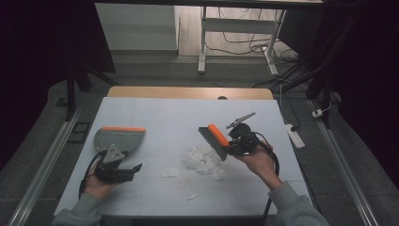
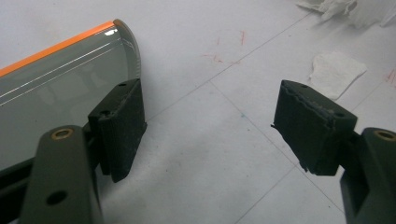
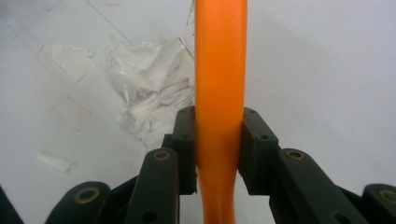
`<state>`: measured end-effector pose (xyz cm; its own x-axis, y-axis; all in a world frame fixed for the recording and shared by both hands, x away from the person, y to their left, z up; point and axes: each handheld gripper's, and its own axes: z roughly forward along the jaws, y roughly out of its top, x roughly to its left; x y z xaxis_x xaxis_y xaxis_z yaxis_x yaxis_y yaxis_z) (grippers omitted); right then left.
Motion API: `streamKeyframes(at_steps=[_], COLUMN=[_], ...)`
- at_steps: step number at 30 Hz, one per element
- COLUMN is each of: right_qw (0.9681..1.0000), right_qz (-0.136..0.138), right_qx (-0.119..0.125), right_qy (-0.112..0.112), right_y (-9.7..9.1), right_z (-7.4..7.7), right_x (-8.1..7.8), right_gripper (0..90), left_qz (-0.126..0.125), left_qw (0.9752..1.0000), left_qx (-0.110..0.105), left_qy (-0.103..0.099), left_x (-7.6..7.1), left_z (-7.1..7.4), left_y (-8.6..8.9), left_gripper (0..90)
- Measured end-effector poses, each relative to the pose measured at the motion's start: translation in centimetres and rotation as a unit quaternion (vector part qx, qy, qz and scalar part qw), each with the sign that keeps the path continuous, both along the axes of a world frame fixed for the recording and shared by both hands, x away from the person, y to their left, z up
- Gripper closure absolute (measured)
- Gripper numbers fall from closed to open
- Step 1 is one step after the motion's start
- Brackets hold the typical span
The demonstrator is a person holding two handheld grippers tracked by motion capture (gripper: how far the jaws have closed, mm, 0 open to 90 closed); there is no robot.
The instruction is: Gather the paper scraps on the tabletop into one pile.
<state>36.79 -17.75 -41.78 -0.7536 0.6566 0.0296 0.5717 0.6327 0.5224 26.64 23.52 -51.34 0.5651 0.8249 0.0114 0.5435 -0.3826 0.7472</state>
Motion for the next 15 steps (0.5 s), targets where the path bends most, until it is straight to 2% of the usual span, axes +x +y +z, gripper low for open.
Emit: streamKeyframes(at_steps=[1, 2, 5, 8, 11, 13, 14, 15], right_qw=[0.9999, 0.9999, 0.9990, 0.9986, 0.9970, 0.9956, 0.9928, 0.9928], right_qz=[0.009, 0.009, 0.037, 0.045, 0.071, 0.088, 0.115, 0.115], right_qx=[-0.001, -0.001, -0.006, -0.010, -0.015, -0.020, -0.026, -0.026], right_qy=[-0.011, -0.011, -0.026, -0.027, -0.028, -0.025, -0.022, -0.022], right_y=[-0.8, -0.8, -1.9, -2.2, -2.2, -2.0, -1.5, -1.5], right_z=[0.5, 0.5, 1.3, 1.5, 1.7, 1.7, 1.5, 1.5], right_x=[-0.4, -0.4, -1.3, -1.7, -2.2, -2.6, -3.0, -3.0], right_gripper=[70.5, 70.5, 70.5, 70.5, 70.5, 70.5, 70.5, 70.5], left_qz=[0.000, 0.001, 0.002, 0.003, 0.003, 0.003, 0.003, 0.002], left_qw=[1.0000, 1.0000, 1.0000, 1.0000, 1.0000, 1.0000, 1.0000, 1.0000], left_qx=[0.001, 0.001, 0.002, 0.002, 0.002, 0.002, 0.002, 0.002], left_qy=[0.000, 0.000, 0.000, 0.000, 0.000, 0.001, 0.001, 0.001], left_x=[0.0, 0.0, 0.0, 0.0, 0.1, 0.1, 0.1, 0.1], left_z=[0.0, 0.0, 0.0, 0.0, 0.0, -0.1, -0.1, 0.0], left_y=[0.0, 0.0, 0.0, 0.0, 0.0, 0.0, 0.0, 0.0], left_gripper=[25.5, 25.5, 25.5, 25.5, 25.5, 25.5, 25.5, 25.5])
